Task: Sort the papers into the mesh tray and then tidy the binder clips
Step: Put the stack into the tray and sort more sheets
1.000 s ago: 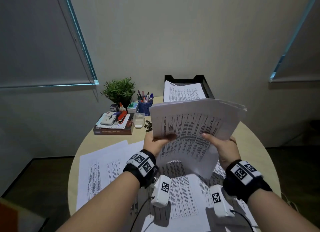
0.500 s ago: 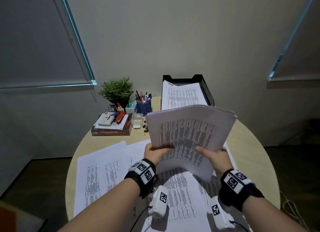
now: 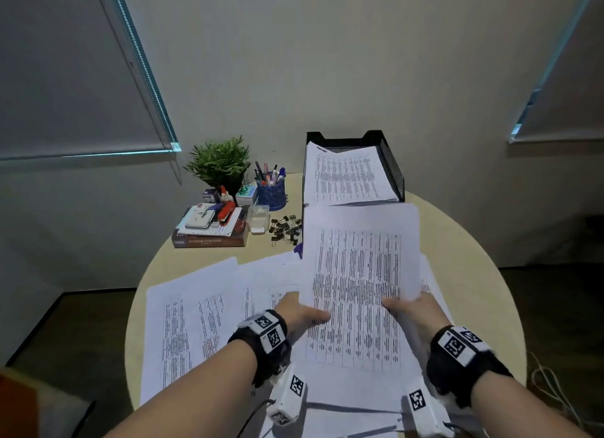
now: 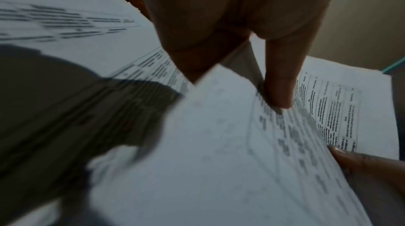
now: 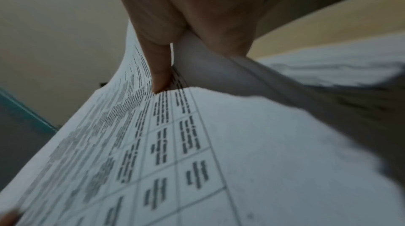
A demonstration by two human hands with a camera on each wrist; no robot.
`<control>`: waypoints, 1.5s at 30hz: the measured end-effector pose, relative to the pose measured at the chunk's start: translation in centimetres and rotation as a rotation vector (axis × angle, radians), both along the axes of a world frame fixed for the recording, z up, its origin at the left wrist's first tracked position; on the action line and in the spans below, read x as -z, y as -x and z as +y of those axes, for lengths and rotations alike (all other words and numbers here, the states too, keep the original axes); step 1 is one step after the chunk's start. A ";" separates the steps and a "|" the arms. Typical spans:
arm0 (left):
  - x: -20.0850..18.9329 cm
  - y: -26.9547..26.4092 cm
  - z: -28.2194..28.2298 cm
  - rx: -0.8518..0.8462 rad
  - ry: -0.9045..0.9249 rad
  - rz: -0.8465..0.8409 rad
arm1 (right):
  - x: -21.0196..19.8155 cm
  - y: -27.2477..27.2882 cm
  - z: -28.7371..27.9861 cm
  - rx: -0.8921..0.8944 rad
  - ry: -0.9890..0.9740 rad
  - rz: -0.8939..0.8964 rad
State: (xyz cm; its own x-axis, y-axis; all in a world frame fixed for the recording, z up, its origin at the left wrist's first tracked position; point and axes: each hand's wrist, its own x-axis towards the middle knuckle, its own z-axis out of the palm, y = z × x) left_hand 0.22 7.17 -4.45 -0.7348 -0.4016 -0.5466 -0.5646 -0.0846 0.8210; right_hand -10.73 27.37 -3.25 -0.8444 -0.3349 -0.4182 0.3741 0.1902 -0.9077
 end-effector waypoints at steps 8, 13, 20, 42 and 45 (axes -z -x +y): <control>2.6 -4.8 -0.5 0.456 -0.071 -0.267 | 3.1 -0.2 1.6 -0.015 -0.222 -0.099; 2.2 -4.9 -0.7 0.407 -0.146 -0.212 | 2.8 2.0 0.3 -0.042 -0.070 -0.158; 0.8 -0.7 -2.7 0.194 -0.203 -0.115 | 1.4 4.1 -1.1 -0.178 -0.051 -0.210; 3.9 15.8 -10.0 -0.368 0.085 0.017 | 4.0 16.6 -9.3 0.159 0.022 -0.145; 4.7 16.6 -10.5 -0.300 0.306 -0.057 | 4.3 17.4 -9.9 0.089 -0.262 0.031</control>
